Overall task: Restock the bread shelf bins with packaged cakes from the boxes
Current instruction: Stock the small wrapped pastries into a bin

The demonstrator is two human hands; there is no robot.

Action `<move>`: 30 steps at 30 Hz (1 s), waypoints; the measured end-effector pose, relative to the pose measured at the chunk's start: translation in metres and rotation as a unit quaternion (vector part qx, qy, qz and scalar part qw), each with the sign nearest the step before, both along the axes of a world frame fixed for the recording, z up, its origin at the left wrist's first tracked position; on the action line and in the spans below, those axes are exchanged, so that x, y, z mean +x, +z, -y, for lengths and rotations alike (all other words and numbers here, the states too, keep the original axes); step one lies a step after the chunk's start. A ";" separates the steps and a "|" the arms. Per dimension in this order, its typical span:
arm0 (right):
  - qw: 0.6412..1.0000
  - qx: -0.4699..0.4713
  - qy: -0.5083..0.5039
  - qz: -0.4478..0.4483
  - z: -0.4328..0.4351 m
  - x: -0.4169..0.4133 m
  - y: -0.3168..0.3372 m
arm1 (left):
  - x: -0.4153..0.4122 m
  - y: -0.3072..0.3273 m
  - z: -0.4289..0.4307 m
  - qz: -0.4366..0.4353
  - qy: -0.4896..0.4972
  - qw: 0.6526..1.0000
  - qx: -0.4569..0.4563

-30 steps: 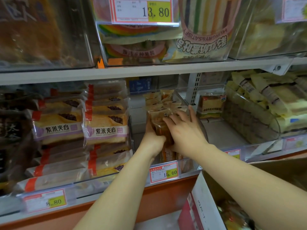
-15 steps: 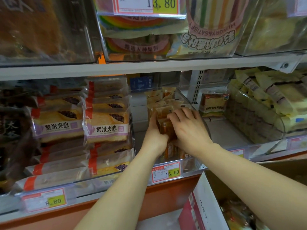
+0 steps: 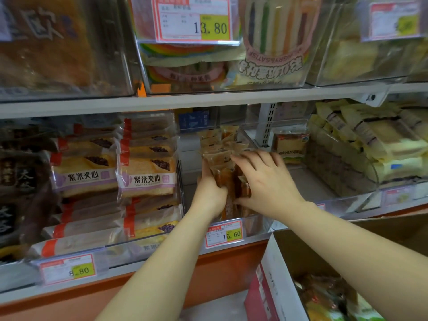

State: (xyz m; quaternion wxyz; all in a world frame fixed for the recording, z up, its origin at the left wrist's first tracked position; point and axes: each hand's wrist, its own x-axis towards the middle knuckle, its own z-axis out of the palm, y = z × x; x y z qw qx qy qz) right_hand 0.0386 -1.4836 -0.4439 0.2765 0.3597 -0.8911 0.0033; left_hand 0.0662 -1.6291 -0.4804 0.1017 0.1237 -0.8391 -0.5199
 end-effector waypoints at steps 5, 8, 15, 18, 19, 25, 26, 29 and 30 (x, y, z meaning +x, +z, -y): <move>1.000 -0.026 0.006 -0.012 -0.037 0.028 0.006 | 0.029 0.019 -0.014 -0.037 0.034 0.998 -0.045; 0.997 -0.063 0.035 -0.018 -0.068 0.047 0.004 | 0.055 0.033 -0.040 -0.149 0.057 0.984 -0.080; 0.998 -0.023 0.048 0.042 -0.150 0.079 -0.041 | 0.074 0.008 -0.106 -0.278 -0.138 0.936 -0.165; 0.980 0.078 0.028 0.180 -0.178 0.077 -0.068 | 0.064 -0.016 -0.123 -0.218 -0.212 0.935 -0.181; 0.965 0.112 0.017 0.236 -0.183 0.076 -0.074 | 0.059 -0.021 -0.126 -0.202 -0.229 0.934 -0.188; 0.847 0.201 -0.066 0.488 -0.196 0.060 -0.132 | 0.038 -0.030 -0.131 -0.165 -0.256 0.926 -0.224; 0.827 0.203 -0.078 0.518 -0.196 0.058 -0.147 | 0.037 -0.030 -0.130 -0.169 -0.259 0.923 -0.228; 0.771 0.230 -0.080 0.589 -0.189 0.060 -0.176 | 0.036 -0.031 -0.128 -0.176 -0.260 0.922 -0.229; 0.755 0.238 -0.074 0.606 -0.186 0.061 -0.183 | 0.036 -0.032 -0.128 -0.175 -0.259 0.922 -0.227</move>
